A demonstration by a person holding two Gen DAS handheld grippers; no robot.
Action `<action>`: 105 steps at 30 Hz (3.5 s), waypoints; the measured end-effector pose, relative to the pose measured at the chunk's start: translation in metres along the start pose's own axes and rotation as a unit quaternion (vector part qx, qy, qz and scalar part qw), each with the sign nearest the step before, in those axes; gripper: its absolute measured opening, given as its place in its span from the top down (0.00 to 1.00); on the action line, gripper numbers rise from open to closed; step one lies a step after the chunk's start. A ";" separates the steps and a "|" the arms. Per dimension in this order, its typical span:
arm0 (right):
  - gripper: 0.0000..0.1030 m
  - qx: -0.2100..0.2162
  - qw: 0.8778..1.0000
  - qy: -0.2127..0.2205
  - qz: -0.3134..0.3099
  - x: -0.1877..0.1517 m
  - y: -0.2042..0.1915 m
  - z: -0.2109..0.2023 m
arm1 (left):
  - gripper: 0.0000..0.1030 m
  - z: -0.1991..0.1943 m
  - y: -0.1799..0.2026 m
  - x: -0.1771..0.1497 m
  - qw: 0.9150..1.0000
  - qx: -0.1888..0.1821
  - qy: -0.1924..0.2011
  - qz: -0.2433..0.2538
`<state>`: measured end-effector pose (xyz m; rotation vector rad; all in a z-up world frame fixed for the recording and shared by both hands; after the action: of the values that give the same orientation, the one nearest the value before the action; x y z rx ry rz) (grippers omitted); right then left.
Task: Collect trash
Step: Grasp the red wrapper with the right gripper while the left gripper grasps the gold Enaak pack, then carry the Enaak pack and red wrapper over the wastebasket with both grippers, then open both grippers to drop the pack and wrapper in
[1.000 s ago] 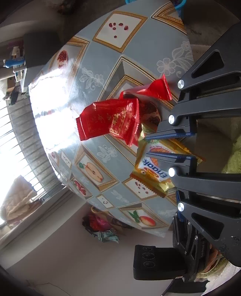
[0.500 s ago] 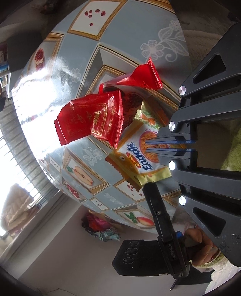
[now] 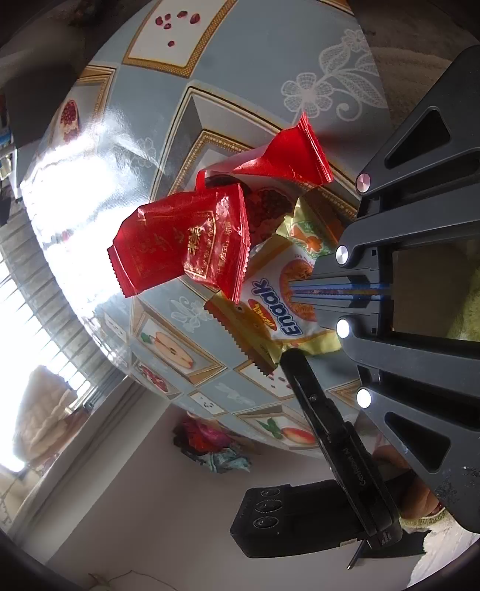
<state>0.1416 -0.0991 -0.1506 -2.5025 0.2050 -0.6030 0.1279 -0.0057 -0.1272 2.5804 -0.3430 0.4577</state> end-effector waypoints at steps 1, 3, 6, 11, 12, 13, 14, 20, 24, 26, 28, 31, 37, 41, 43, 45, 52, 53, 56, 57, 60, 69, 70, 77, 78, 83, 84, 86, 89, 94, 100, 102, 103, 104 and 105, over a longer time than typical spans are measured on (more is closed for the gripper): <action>0.98 -0.001 1.000 0.003 -0.004 0.000 0.000 -0.004 | 0.96 0.000 0.001 0.000 1.000 0.004 0.001 0.006; 0.96 0.004 1.000 0.015 -0.011 0.003 -0.004 -0.015 | 0.98 0.001 -0.001 0.003 1.000 0.013 0.003 0.013; 0.94 0.007 0.999 0.052 -0.016 0.015 -0.006 -0.040 | 0.98 -0.006 -0.007 0.007 0.999 0.024 0.011 0.022; 0.72 -0.024 0.996 0.088 0.002 0.040 0.016 -0.063 | 0.98 -0.020 -0.022 0.017 0.998 0.050 0.032 0.023; 0.69 -0.032 0.995 0.089 0.008 0.044 0.021 -0.063 | 0.98 -0.022 -0.026 0.020 0.998 0.054 0.036 0.022; 0.67 -0.037 0.995 0.090 0.012 0.048 0.025 -0.062 | 0.98 -0.023 -0.029 0.023 0.997 0.056 0.038 0.020; 0.67 -0.042 0.995 0.090 0.015 0.052 0.029 -0.060 | 0.98 -0.023 -0.032 0.026 0.997 0.058 0.041 0.018; 0.65 -0.055 0.996 0.064 0.022 0.066 0.042 -0.037 | 0.98 -0.017 -0.040 0.045 0.997 0.064 0.052 0.012; 0.65 -0.062 0.997 0.051 0.013 0.070 0.038 -0.022 | 0.98 -0.013 -0.038 0.054 0.996 0.071 0.054 0.019; 0.69 -0.072 0.996 0.046 0.012 0.071 0.039 -0.018 | 0.98 -0.010 -0.035 0.059 0.995 0.074 0.056 0.024; 0.78 -0.080 0.996 0.043 0.010 0.071 0.040 -0.014 | 0.98 -0.010 -0.033 0.061 0.995 0.078 0.059 0.028; 0.87 -0.080 0.996 0.039 0.016 0.069 0.044 -0.011 | 0.98 -0.011 -0.029 0.063 0.994 0.082 0.063 0.034; 0.95 -0.085 0.995 0.040 0.020 0.069 0.047 -0.012 | 0.98 -0.012 -0.022 0.066 0.992 0.089 0.071 0.050; 0.98 -0.085 0.995 0.049 0.022 0.070 0.047 -0.016 | 0.98 -0.015 -0.020 0.067 0.991 0.093 0.076 0.054; 0.99 -0.084 0.995 0.055 0.023 0.071 0.047 -0.020 | 0.98 -0.018 -0.019 0.067 0.991 0.095 0.080 0.057; 0.99 -0.081 0.994 0.064 0.027 0.072 0.049 -0.026 | 0.98 -0.020 -0.016 0.068 0.990 0.097 0.084 0.061; 1.00 -0.071 0.991 0.106 0.044 0.078 0.058 -0.063 | 0.98 -0.033 -0.003 0.073 0.988 0.091 0.098 0.073; 1.00 -0.070 0.990 0.115 0.047 0.079 0.060 -0.072 | 0.98 -0.035 0.001 0.075 0.988 0.088 0.101 0.076; 1.00 -0.074 0.985 0.147 0.058 0.080 0.069 -0.103 | 0.98 -0.045 0.017 0.083 0.987 0.071 0.114 0.088; 1.00 -0.078 0.982 0.161 0.063 0.079 0.073 -0.116 | 0.98 -0.048 0.024 0.087 0.986 0.065 0.119 0.094; 1.00 -0.097 0.970 0.205 0.084 0.074 0.092 -0.157 | 0.98 -0.051 0.051 0.100 0.984 0.040 0.128 0.116; 1.00 -0.179 0.910 0.309 0.211 0.013 0.202 -0.269 | 0.98 -0.004 0.199 0.129 0.968 -0.049 0.079 0.234; 1.00 -0.186 0.903 0.314 0.227 0.004 0.217 -0.277 | 0.98 0.007 0.218 0.129 0.965 -0.055 0.069 0.248; 1.00 -0.229 0.867 0.307 0.319 -0.035 0.307 -0.280 | 0.98 0.124 0.326 0.113 0.948 -0.083 -0.054 0.303; 1.00 -0.232 0.865 0.301 0.329 -0.038 0.320 -0.276 | 0.98 0.144 0.337 0.109 0.946 -0.082 -0.072 0.305; 0.99 -0.216 0.860 0.264 0.379 -0.046 0.376 -0.244 | 0.98 0.244 0.379 0.101 0.940 -0.062 -0.157 0.295; 0.99 -0.210 0.859 0.258 0.389 -0.046 0.386 -0.238 | 0.98 0.263 0.385 0.099 0.939 -0.055 -0.170 0.293; 0.99 -0.195 0.856 0.249 0.408 -0.047 0.409 -0.227 | 0.98 0.296 0.396 0.095 0.936 -0.041 -0.186 0.296; 0.96 -0.178 0.849 0.245 0.433 -0.044 0.437 -0.217 | 0.97 0.339 0.407 0.085 0.930 -0.019 -0.211 0.301; 0.70 -0.144 0.833 0.207 0.493 -0.048 0.486 -0.185 | 0.77 0.400 0.410 0.056 0.912 0.018 -0.282 0.296; 0.64 -0.146 0.817 0.225 0.511 -0.064 0.490 -0.189 | 0.74 0.401 0.409 0.051 0.913 0.005 -0.282 0.295; 0.63 -0.155 0.815 0.232 0.507 -0.069 0.486 -0.194 | 0.73 0.395 0.408 0.053 0.913 0.000 -0.273 0.303; 0.63 -0.158 0.815 0.237 0.505 -0.070 0.484 -0.198 | 0.73 0.392 0.410 0.053 0.914 -0.005 -0.270 0.303; 0.63 -0.162 0.814 0.240 0.504 -0.071 0.482 -0.201 | 0.73 0.388 0.411 0.054 0.916 -0.011 -0.266 0.301; 0.62 -0.167 0.813 0.242 0.503 -0.071 0.481 -0.204 | 0.73 0.383 0.413 0.056 0.917 -0.016 -0.261 0.301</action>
<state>-0.0242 -0.5800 -0.2888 -2.0252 1.8106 -0.7318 0.1446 -0.5591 -0.2448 2.4876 -1.3353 -0.0604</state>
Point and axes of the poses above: each gripper's, at about its wrist camera, not at the fingertips, and z roughly the way its jaws point, y to its right, x to its top, the point moved 8 cm from there along z, roughly the way its jaws point, and after that the axes turned 8 degrees about -y, right-handed, at the moved point
